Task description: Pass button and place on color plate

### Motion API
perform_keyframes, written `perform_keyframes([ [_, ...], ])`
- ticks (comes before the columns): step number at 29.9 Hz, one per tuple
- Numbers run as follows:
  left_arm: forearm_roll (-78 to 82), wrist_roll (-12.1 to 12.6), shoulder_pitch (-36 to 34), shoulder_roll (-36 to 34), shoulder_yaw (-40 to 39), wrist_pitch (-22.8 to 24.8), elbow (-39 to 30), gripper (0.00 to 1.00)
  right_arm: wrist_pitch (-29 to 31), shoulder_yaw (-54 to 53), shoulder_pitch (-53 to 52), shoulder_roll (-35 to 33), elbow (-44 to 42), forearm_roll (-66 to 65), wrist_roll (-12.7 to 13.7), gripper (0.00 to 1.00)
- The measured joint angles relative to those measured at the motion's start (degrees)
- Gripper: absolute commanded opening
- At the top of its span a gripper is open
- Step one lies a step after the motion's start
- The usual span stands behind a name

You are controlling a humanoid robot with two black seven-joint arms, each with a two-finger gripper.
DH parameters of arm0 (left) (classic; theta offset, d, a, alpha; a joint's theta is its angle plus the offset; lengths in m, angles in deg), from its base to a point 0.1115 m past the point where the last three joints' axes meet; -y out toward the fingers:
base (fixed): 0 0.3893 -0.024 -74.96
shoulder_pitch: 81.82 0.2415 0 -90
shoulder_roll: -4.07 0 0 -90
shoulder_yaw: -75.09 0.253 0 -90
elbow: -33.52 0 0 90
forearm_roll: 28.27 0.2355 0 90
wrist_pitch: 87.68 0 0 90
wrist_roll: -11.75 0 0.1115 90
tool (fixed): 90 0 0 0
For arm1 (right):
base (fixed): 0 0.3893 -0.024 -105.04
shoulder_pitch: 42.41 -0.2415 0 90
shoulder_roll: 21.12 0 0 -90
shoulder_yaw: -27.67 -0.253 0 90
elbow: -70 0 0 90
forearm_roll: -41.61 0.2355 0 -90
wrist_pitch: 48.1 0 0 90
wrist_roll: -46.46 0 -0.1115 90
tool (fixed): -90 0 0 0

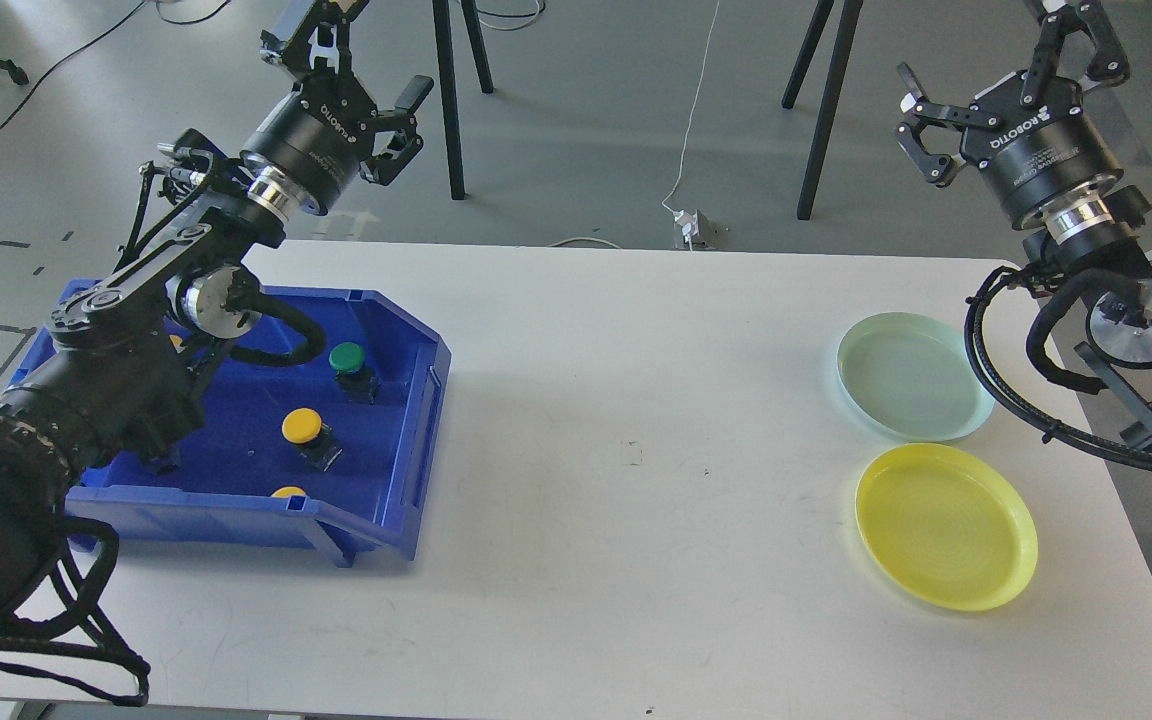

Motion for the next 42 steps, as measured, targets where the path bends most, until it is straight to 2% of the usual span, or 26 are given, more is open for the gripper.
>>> perform_keyframes([
  [7, -0.14, 0.0, 0.03, -1.13, -0.35, 0.01, 0.05, 1.0, 0.0, -0.01, 0.57, 0.09, -0.28, -0.19, -0.04, 0.98],
  [13, -4.71, 0.0, 0.92, -1.8, -8.6, -0.02, -1.66, 1.0, 0.01, -0.04, 0.57, 0.17, -0.35, -0.22, -0.11, 0.98],
  [15, -6.75, 0.0, 3.44, -1.35, -12.09, -0.02, -5.86, 1.0, 0.01, -0.12, 0.5, -0.12, -0.23, -0.21, -0.13, 0.98],
  [19, -8.41, 0.0, 9.87, -1.29, -19.02, 0.0, -20.22, 1.0, 0.01, -0.12, 0.41, -0.34, -0.12, -0.09, -0.14, 0.98],
  [23, -6.11, 0.0, 11.41, -4.85, -19.11, 0.0, -31.25, 1.0, 0.01, -0.05, 0.4, -0.95, -0.07, -0.04, -0.13, 0.98],
  [28, 5.04, 0.01, 8.28, -16.61, -7.8, 0.0, -39.69, 1.0, 0.01, -0.04, 0.53, -1.45, 0.12, -0.03, -0.14, 0.98],
  [30, 10.25, 0.03, 4.19, -21.72, -0.73, 0.01, -41.77, 1.0, 0.0, -0.05, 0.58, -1.46, 0.15, -0.03, -0.13, 0.98],
  [34, 19.83, 0.03, -9.11, -30.67, 18.92, 0.02, -43.44, 1.0, 0.0, -0.19, 0.67, -1.45, 0.18, -0.01, -0.13, 0.98],
  [38, 31.32, 0.02, -22.15, -34.91, 37.24, 0.01, -43.47, 1.0, 0.0, -0.22, 0.75, -1.43, 0.2, 0.05, -0.12, 0.98],
  [42, 40.7, 0.0, -30.29, -35.18, 51.21, -1.45, -43.14, 1.0, 0.0, -0.18, 0.76, -1.4, 0.21, 0.05, -0.12, 0.98],
])
